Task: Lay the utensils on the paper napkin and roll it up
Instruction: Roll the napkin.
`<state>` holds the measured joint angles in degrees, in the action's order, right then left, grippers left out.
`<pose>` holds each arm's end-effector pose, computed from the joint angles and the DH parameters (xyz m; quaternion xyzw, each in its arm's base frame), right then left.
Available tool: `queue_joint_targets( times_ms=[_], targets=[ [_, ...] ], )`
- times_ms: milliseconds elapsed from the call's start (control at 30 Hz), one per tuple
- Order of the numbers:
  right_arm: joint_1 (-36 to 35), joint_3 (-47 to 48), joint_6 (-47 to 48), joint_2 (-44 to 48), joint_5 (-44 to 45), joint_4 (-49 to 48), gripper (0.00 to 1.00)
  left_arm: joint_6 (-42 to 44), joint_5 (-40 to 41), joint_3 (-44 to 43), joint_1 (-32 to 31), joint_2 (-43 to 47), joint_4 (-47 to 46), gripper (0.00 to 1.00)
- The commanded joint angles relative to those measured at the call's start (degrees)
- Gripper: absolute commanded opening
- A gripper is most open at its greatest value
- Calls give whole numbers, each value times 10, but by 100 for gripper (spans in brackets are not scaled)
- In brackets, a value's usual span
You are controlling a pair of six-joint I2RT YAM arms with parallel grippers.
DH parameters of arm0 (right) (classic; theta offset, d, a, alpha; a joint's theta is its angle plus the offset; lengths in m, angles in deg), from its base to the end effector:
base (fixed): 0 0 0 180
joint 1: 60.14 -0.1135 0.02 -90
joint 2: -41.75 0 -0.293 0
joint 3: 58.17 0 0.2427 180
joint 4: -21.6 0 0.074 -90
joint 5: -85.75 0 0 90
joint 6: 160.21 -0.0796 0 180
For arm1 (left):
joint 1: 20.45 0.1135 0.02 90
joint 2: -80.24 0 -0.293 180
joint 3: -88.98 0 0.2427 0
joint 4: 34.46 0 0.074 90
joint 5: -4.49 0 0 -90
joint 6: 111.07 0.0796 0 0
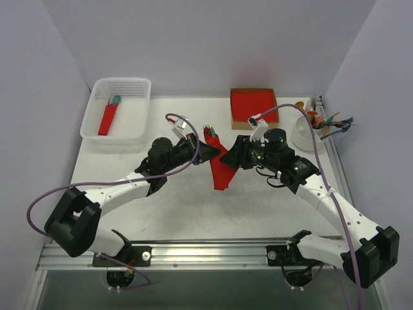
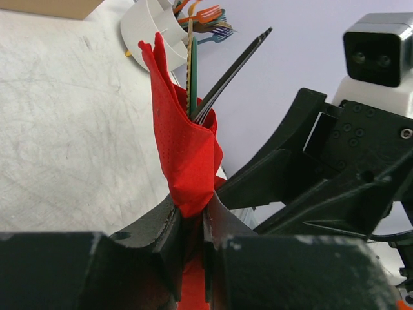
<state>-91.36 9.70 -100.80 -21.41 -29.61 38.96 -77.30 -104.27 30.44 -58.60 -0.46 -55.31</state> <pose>0.2149 0.1701 0.3629 -0.1414 0.7609 0.4602 0.4351 0.2569 -0.2343 0.3077 0.0016 0.7147 -0.5851 0.3831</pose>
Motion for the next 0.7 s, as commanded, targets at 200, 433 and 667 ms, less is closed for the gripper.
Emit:
queue_joint_targets(
  times_ms=[200,433,667],
  targets=[
    [-2,-13,-13,1,-15,-62,41,-40,-58,-24,1,13,-89,11],
    [-2,-21,-12,17,-13,-50,41,-57,-77,-19,4,14,-121,11],
    [-2,-35,-26,43,-28,-59,42,-84,-91,-10,5,8,-173,11]
  ],
)
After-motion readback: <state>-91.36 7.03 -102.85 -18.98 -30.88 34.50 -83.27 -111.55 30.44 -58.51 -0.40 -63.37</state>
